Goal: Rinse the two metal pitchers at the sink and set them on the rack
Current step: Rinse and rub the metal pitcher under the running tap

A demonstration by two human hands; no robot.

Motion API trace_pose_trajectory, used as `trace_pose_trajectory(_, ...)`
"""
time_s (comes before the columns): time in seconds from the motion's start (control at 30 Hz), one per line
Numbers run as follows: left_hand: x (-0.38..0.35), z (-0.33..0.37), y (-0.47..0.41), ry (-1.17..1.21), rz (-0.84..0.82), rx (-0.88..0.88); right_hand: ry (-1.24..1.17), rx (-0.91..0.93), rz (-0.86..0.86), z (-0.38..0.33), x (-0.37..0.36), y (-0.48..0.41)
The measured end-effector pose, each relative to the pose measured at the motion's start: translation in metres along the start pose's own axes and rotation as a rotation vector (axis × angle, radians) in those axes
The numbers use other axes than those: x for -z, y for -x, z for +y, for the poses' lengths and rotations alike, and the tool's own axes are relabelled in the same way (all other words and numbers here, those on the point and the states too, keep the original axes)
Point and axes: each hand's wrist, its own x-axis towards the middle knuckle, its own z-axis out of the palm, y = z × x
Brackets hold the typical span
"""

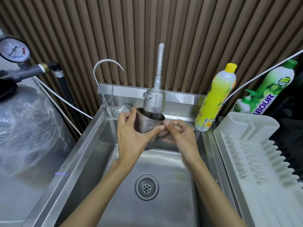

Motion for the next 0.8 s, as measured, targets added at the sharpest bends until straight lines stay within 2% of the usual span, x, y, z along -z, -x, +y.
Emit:
trace_pose_trajectory(0.13,-0.003,0.003,0.008,0.026,-0.103,0.108,0.289,0.032,0.097,-0.017,0.007,0.004)
trace_pose_trajectory(0.27,-0.009,0.000,0.014,0.171,-0.225,0.143,0.759,0.235,0.174,-0.037,0.004,0.015)
trace_pose_trajectory(0.37,-0.014,0.002,0.016,0.329,-0.244,0.185,0.839,0.322,0.175,-0.040,-0.003,0.021)
trace_pose_trajectory(0.5,-0.022,0.002,0.002,0.377,-0.172,0.161,0.475,0.239,0.149,-0.027,0.003,0.005)
trace_pose_trajectory(0.6,-0.022,0.000,-0.004,0.298,-0.089,0.064,0.160,0.106,0.024,-0.010,0.004,-0.005)
trace_pose_trajectory(0.8,-0.013,-0.004,-0.001,0.106,0.013,-0.090,-0.103,-0.016,-0.055,0.016,0.000,-0.008)
